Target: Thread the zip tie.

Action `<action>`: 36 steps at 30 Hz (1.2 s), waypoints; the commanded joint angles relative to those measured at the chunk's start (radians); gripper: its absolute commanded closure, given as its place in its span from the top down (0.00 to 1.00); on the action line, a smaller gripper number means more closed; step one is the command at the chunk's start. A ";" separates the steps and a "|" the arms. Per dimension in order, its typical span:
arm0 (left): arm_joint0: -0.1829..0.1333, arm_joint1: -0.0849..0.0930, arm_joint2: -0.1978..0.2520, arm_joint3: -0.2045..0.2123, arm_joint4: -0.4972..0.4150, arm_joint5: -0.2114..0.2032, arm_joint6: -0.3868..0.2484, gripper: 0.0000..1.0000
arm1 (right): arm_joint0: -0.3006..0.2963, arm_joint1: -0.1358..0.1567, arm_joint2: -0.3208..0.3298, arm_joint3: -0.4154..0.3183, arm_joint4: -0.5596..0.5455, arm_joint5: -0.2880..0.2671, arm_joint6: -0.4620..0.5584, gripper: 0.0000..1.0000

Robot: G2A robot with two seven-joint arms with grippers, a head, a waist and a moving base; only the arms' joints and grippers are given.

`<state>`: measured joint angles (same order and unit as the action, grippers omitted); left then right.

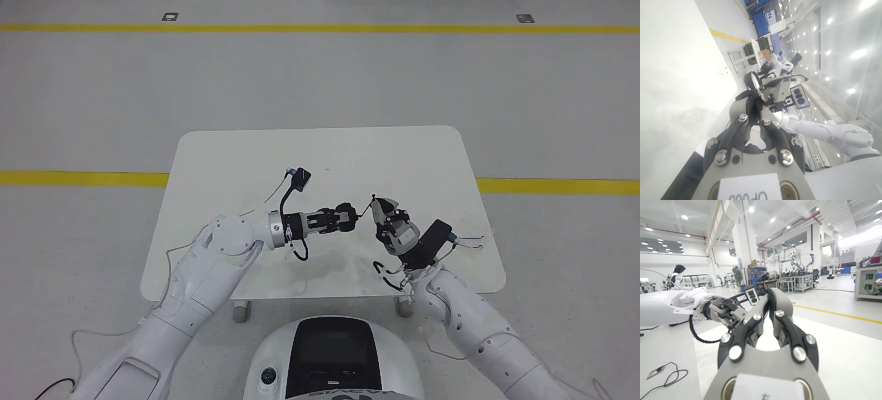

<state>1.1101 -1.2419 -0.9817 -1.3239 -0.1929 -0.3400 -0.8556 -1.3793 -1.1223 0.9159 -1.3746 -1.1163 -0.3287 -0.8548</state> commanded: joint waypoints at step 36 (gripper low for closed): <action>0.000 0.000 0.000 0.000 0.000 0.000 0.000 0.00 | -0.042 -0.018 0.053 -0.024 -0.052 -0.011 -0.025 0.00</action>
<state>1.1101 -1.2419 -0.9817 -1.3239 -0.1929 -0.3400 -0.8556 -1.4211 -1.1406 0.9692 -1.3982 -1.1680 -0.3400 -0.8788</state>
